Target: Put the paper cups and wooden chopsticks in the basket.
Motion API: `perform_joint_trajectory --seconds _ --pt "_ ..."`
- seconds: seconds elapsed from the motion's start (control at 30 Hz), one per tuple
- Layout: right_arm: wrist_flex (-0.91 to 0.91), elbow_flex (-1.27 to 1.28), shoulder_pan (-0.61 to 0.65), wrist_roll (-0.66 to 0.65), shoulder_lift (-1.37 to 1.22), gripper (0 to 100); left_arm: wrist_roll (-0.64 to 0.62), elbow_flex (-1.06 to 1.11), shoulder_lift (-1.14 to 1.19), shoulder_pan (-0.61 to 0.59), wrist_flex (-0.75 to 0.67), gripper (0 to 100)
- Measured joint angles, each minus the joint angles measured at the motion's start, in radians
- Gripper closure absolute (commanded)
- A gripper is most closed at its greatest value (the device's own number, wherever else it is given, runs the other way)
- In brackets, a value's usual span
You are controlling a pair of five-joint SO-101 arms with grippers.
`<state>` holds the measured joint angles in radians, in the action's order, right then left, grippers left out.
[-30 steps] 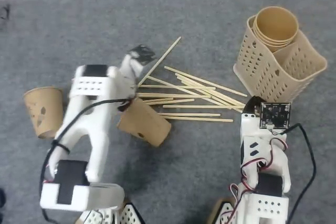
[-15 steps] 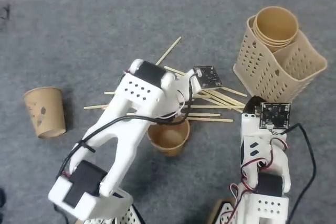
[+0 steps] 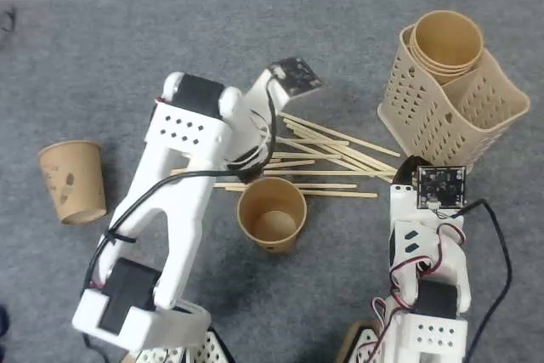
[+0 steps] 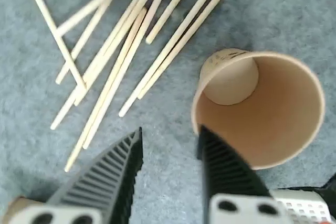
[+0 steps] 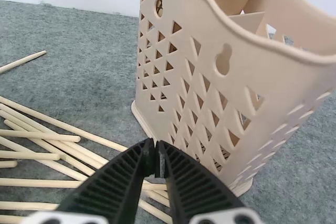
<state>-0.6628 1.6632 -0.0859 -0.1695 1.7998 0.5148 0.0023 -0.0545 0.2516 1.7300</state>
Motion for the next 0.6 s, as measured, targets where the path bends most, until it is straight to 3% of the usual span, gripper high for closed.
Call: perform_joint_trajectory --seconds 0.37,0.6 --pt "0.0 0.0 0.002 0.0 0.0 99.0 -0.041 0.135 0.0 0.032 -0.038 84" --pt "0.0 0.0 0.0 0.0 0.0 99.0 -0.051 0.278 0.0 0.048 -0.189 84"
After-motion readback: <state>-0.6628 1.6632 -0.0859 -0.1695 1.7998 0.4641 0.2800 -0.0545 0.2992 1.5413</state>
